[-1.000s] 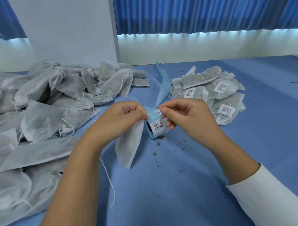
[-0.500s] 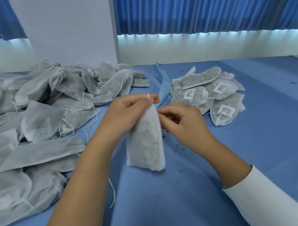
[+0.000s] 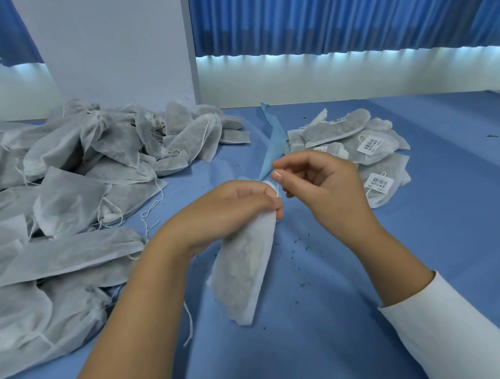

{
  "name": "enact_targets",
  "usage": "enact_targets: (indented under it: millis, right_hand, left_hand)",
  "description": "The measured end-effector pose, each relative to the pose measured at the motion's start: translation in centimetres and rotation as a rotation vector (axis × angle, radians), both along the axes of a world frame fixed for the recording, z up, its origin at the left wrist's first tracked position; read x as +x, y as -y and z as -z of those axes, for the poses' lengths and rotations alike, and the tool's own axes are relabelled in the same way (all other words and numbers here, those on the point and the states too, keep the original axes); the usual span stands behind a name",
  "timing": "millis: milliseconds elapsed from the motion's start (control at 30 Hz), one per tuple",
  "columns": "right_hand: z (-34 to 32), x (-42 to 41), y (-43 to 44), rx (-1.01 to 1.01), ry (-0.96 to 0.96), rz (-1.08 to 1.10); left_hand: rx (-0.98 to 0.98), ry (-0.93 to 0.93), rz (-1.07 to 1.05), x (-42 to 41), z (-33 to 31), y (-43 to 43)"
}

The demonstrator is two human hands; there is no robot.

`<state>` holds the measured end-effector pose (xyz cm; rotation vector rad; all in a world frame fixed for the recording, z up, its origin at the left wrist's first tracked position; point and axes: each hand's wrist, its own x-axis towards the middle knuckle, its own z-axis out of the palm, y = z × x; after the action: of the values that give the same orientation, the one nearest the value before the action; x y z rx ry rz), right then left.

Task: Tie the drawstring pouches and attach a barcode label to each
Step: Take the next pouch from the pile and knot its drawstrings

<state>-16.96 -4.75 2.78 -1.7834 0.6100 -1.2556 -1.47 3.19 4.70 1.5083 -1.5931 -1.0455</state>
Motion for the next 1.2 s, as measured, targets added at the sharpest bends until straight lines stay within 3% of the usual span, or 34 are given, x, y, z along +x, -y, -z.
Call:
enact_targets:
  millis: [100,233,333,433,600,800,933,1067,1200]
  right_hand:
    - [0.3,0.5,-0.1,0.115,0.049,-0.066]
    - [0.9,0.9,-0.1,0.163,-0.061,0.028]
    - [0.3,0.4,0.1,0.110,-0.041,0.124]
    - [0.0,0.0,0.0,0.114,-0.044,0.046]
    - [0.1,0.1,-0.3,0.070,-0.082,-0.056]
    - [0.2,-0.2,0.1,0.230,-0.124,-0.199]
    - [0.3,-0.1,0.2,0.198,-0.198,-0.128]
    - [0.4,0.2,0.0,0.080,-0.283,-0.024]
    - [0.4,0.4,-0.1,0.073,-0.275,0.005]
  left_hand:
    - [-0.035,-0.130,-0.016,-0.4,0.3,0.3]
    - [-0.087,-0.397,-0.062,-0.2,0.6,0.9]
    - [-0.104,-0.459,-0.111,0.4,0.9,1.4]
    - [-0.114,-0.485,-0.149,0.7,1.2,1.7]
    - [-0.109,-0.439,-0.136,0.4,1.0,1.6]
    - [-0.078,-0.489,-0.136,0.6,0.9,1.4]
    - [-0.081,-0.406,-0.165,0.4,0.8,1.3]
    - [-0.165,-0.166,-0.397,0.3,1.1,1.4]
    - [-0.231,-0.160,-0.428,0.3,1.2,1.4]
